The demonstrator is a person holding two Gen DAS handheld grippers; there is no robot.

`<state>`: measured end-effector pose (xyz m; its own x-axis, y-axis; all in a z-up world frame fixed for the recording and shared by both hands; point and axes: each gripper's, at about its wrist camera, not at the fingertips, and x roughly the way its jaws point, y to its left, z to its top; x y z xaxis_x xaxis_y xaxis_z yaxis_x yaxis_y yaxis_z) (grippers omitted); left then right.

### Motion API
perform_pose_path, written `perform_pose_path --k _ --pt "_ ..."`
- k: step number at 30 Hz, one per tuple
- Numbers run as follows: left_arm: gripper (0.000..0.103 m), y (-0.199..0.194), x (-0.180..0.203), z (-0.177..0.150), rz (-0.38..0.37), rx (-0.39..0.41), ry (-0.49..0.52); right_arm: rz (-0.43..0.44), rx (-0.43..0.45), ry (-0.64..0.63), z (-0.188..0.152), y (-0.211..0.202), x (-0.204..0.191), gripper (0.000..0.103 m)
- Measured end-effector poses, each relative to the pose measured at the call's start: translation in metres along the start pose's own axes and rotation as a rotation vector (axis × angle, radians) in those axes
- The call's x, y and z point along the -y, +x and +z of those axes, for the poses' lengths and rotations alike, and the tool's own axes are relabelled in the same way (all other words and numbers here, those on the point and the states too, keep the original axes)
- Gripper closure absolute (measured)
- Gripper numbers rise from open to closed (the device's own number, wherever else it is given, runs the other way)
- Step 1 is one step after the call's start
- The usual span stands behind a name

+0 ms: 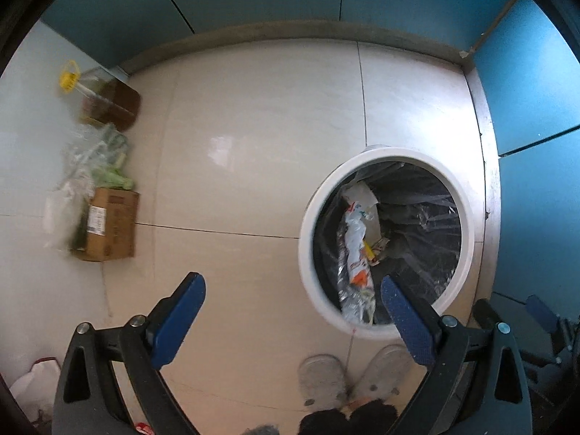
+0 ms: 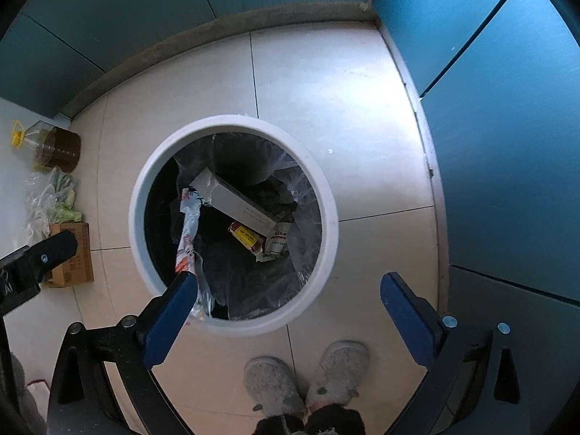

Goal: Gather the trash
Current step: 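Open both tools to drop the bag and sachet into the bin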

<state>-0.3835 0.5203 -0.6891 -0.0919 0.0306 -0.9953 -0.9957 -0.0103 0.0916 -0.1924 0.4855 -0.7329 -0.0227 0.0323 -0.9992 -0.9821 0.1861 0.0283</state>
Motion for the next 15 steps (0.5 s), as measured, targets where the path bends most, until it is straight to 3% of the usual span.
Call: perform_pose_path --k 6,15 --pt "0.004 -0.068 -0.018 -0.024 0.013 0.009 -0.014 0.001 0.005 -0.005 -0.017 -0.069 -0.007 0.001" --pt "0.004 -0.205 -0.034 -0.069 -0.008 0.057 -0.020 0.022 0.061 -0.008 -0.053 -0.221 -0.016 0.001"
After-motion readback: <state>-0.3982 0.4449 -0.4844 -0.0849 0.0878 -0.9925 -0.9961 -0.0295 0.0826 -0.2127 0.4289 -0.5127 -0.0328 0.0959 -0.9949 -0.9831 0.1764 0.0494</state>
